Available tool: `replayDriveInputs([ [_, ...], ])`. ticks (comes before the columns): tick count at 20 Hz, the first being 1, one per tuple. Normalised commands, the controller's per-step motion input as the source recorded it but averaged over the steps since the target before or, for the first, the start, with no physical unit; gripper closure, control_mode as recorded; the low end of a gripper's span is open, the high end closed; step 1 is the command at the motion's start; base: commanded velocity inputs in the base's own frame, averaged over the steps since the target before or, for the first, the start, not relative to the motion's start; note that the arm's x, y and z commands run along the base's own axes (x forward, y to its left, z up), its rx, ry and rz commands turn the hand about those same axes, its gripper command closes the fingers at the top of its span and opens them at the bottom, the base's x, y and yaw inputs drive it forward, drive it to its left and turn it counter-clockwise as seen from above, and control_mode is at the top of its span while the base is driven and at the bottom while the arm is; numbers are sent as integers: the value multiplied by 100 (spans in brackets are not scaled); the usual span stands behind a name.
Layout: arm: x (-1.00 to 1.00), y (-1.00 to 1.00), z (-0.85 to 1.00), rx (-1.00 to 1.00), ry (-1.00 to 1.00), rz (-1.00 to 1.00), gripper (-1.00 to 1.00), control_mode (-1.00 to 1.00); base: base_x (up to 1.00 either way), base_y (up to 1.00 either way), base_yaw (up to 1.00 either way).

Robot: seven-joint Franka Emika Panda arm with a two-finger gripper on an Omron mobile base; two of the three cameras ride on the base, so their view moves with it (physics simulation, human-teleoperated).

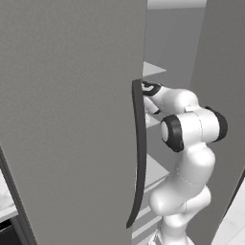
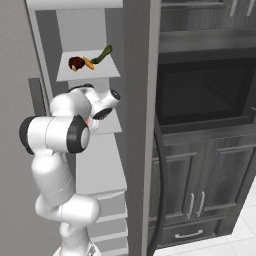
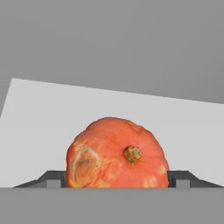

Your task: Take the squash and carrot from the second highest rack and move them to the highest rack where the steak and squash are located, to maximize freezer space. Close the freezer door after rearranging.

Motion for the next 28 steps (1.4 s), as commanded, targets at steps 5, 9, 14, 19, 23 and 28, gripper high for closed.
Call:
replayDriveInputs([
  [5, -43, -28, 8, 0, -4, -6, 100, -100, 0, 0, 0],
  [9, -39, -33, 42, 0, -11, -2, 100, -100, 0, 0, 0],
  [14, -45, -26, 60, 0, -22, -11, 100, -100, 0, 0, 0],
  [19, -54, -26, 75, 0, -34, -11, 100, -100, 0, 0, 0],
  [23, -49, -22, 87, 0, -35, -10, 100, -100, 0, 0, 0],
  [28, -36, -18, 94, 0, -31, -10, 100, -100, 0, 0, 0],
])
